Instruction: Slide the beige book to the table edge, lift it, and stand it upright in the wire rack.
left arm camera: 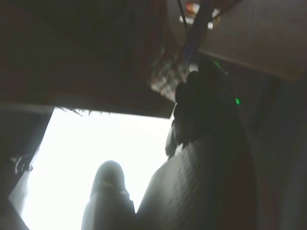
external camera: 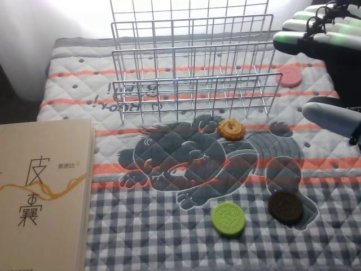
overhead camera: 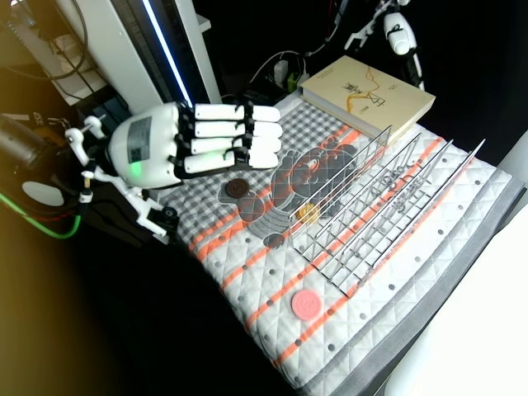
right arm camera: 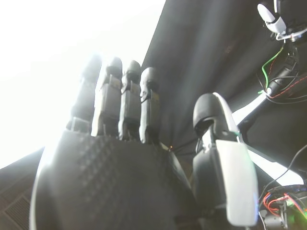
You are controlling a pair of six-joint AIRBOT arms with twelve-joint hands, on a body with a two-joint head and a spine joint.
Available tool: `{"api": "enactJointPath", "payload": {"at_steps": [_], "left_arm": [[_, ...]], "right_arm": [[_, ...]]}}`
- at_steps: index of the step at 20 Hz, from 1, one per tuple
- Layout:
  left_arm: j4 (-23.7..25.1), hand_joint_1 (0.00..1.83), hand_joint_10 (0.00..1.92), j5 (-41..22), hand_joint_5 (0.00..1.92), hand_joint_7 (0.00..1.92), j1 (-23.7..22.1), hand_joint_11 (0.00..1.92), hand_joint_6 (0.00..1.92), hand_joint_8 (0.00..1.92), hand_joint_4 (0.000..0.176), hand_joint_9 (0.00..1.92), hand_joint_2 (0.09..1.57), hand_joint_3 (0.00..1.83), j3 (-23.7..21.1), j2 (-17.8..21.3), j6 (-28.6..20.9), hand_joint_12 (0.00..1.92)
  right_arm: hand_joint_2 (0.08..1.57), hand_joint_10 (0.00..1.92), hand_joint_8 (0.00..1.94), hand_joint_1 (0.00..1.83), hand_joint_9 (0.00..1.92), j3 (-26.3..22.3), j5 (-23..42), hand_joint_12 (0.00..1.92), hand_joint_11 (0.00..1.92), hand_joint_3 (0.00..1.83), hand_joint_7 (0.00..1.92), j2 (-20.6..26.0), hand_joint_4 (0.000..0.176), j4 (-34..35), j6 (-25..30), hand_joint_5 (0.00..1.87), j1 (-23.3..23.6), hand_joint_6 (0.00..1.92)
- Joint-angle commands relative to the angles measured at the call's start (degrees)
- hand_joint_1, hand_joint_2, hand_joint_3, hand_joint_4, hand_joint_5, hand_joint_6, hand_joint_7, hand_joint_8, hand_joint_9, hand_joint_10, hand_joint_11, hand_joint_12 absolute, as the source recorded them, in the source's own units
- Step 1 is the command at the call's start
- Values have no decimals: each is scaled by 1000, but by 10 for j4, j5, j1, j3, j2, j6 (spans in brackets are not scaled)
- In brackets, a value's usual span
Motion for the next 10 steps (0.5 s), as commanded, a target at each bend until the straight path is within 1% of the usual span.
{"api": "enactJointPath", "payload": {"at_steps": [1, 2, 4, 5, 6, 7, 8, 9, 10], "left_arm": [[-5, 50, 5, -44, 63, 174, -8, 0, 1, 1, 0, 184, 1017, 4, 6, -3, -6, 466], [5, 58, 4, -33, 66, 175, -16, 0, 1, 1, 0, 187, 1023, 3, 9, -4, -6, 506], [29, 87, 2, -13, 55, 163, -33, 0, 0, 1, 0, 184, 980, 0, 15, -8, -9, 547], [41, 121, 8, -8, 53, 176, -41, 0, 1, 3, 0, 212, 982, 0, 17, -9, -10, 643], [51, 138, 8, -6, 63, 195, -50, 0, 2, 5, 0, 227, 974, 0, 17, -10, -10, 683], [56, 118, 3, -5, 60, 201, -55, 0, 0, 5, 3, 219, 959, 0, 17, -10, -10, 693], [61, 157, 2, -3, 70, 204, -59, 0, 4, 5, 0, 217, 961, 0, 18, -10, -10, 698], [65, 186, 5, 2, 87, 230, -63, 0, 4, 6, 0, 238, 981, 2, 20, -10, -10, 776], [65, 186, 5, 4, 87, 230, -64, 0, 4, 6, 0, 238, 981, 2, 21, -10, -10, 776]], "right_arm": [[1274, 1, 3, 541, 331, 2, 68, 387, 153, 3, 400, -1, 0, 10, 1, 468, 7, 0], [1274, 1, 1, 538, 327, 2, 68, 339, 170, 0, 396, -2, 0, 10, 1, 464, 7, 2], [1283, 5, 1, 540, 339, 2, 68, 331, 191, 3, 400, -2, 0, 10, 1, 471, 7, 4], [1282, 3, 0, 538, 335, 2, 68, 330, 191, 3, 396, -3, 0, 10, 1, 468, 7, 2], [1284, 0, 0, 540, 325, 3, 68, 325, 182, 3, 385, -3, 0, 10, 1, 461, 7, 0], [1282, 0, 0, 537, 322, 3, 68, 323, 180, 2, 383, -4, 0, 11, 1, 466, 7, 3], [1275, 0, 0, 535, 321, 3, 68, 325, 188, 0, 381, -4, 0, 11, 1, 472, 7, 5], [1264, 0, 0, 543, 300, 4, 68, 318, 175, 0, 364, -5, 2, 11, 1, 463, 5, 1], [1264, 0, 0, 543, 300, 4, 68, 318, 175, 0, 364, -5, 2, 11, 1, 463, 4, 1]]}}
